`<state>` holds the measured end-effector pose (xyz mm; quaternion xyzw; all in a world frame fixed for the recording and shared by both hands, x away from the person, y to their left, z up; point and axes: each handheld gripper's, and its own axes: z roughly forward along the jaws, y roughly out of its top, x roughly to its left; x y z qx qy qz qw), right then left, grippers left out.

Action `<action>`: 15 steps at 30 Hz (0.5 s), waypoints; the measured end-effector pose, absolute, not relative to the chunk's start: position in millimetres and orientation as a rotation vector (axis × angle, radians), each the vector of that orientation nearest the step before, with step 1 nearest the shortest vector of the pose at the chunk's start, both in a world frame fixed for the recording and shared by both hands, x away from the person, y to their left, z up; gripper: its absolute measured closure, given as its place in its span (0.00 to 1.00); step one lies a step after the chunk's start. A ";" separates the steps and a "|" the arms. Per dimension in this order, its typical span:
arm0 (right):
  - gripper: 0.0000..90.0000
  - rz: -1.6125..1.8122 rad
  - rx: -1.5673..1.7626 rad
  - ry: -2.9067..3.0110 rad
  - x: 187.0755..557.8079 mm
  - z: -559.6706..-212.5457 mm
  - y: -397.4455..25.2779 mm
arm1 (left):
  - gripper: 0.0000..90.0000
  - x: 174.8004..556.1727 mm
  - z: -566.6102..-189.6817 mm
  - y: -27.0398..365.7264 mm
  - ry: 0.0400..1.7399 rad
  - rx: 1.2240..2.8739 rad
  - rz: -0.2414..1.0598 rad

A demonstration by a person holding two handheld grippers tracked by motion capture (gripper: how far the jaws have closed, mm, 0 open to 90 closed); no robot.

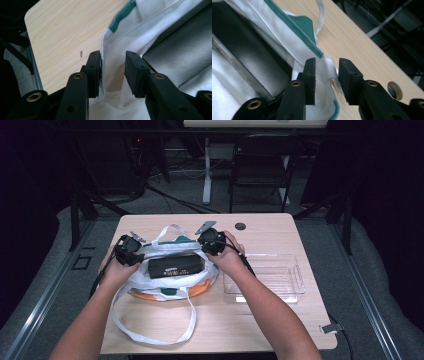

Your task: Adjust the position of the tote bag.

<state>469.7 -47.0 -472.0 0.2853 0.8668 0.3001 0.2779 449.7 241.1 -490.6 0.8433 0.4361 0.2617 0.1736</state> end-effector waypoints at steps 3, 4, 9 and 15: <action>0.73 0.845 0.717 2.307 458.7 -463.7 -44.3 | 0.66 442.7 -481.1 240.8 1.211 2.351 0.756; 0.72 0.851 0.695 2.302 454.6 -460.5 -42.9 | 0.65 441.1 -478.9 240.6 1.203 2.346 0.763; 0.71 0.846 0.653 2.337 444.5 -458.8 -38.4 | 0.62 431.3 -467.6 243.4 1.172 2.324 0.781; 0.69 0.765 0.663 2.394 444.6 -469.8 -38.3 | 0.63 424.8 -471.0 255.8 1.224 2.333 0.736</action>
